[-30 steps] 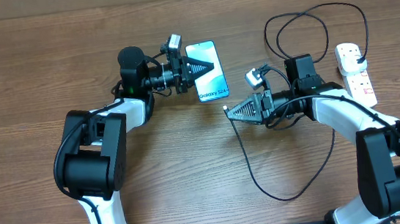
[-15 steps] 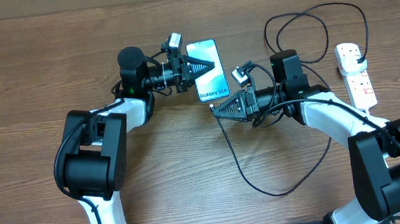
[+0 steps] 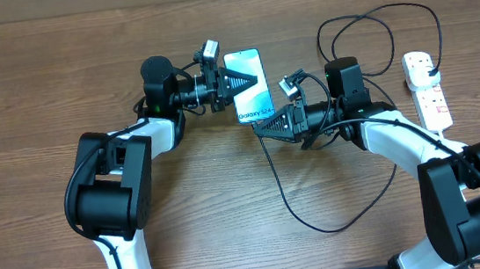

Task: Plug charger to phone and switch on socket
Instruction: 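Lift the plug with the right gripper toward the phone's bottom port, then push the plug into the phone's port, holding the phone with the left gripper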

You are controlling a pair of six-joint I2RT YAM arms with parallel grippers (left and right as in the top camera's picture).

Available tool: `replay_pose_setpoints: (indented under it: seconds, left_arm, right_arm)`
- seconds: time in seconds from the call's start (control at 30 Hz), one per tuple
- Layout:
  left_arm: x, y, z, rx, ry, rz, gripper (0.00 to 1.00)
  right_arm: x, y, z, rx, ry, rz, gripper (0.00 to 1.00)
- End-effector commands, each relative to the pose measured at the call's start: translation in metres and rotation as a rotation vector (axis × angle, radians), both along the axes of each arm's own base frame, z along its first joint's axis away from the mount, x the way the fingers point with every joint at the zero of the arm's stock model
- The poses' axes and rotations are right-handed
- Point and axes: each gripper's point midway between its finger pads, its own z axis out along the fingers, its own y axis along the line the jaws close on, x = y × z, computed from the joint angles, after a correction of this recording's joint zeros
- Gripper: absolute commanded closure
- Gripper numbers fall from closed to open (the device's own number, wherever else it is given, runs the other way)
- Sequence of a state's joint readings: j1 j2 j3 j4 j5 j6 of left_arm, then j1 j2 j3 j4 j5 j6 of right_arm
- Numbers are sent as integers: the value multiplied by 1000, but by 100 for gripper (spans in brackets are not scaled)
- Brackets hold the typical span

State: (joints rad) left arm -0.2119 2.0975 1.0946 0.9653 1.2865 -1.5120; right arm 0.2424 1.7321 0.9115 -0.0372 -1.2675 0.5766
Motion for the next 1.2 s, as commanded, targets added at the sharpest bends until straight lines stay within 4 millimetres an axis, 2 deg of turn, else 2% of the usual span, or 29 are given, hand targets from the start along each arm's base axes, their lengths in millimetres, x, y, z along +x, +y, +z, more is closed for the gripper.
replay_pose_setpoints:
  seconds: [0.0, 0.6, 1.17]
  left_arm:
    - [4, 8, 6, -7, -21, -17, 96]
    - [7, 8, 7, -7, -24, 0, 95]
    - [14, 12, 7, -6, -30, 38, 96]
  right_arm:
    - [2, -3, 12, 15, -28, -6, 96]
    - [4, -4, 18, 34, -40, -5, 96]
    - [-5, -3, 24, 77, -20, 45, 96]
